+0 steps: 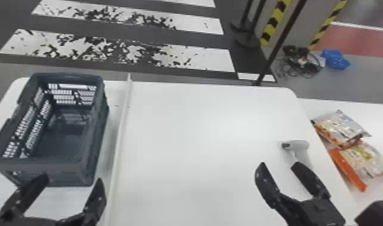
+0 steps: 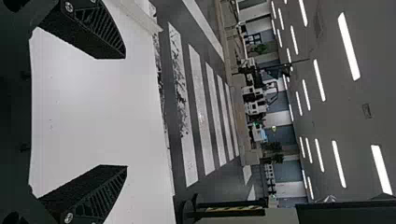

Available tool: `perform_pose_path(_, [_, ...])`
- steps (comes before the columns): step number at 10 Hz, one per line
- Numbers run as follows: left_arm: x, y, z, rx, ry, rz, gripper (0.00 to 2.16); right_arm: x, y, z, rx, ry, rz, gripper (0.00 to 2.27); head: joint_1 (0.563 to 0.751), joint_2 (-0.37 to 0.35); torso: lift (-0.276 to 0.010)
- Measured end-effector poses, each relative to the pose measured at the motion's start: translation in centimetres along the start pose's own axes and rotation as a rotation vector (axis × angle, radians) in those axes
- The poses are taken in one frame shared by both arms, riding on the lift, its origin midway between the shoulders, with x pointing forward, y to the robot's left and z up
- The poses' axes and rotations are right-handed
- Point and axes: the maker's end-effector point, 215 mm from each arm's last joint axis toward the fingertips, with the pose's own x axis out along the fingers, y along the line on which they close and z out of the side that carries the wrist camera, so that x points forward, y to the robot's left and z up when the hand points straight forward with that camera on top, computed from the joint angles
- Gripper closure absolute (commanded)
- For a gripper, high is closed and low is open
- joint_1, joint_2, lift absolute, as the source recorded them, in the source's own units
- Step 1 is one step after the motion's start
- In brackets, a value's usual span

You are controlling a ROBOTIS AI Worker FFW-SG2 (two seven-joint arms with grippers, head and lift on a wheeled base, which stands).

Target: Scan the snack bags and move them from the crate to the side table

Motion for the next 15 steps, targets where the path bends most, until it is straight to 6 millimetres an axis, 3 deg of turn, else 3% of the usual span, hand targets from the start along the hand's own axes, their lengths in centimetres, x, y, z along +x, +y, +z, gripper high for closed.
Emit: perform_pose_path(15, [0.4, 0.1, 0.3, -0.024, -0.009, -0.003, 0.04, -0.1, -0.6, 1.2, 0.012, -0.034, 0.003, 0.09, 0.695, -0.198, -0.087])
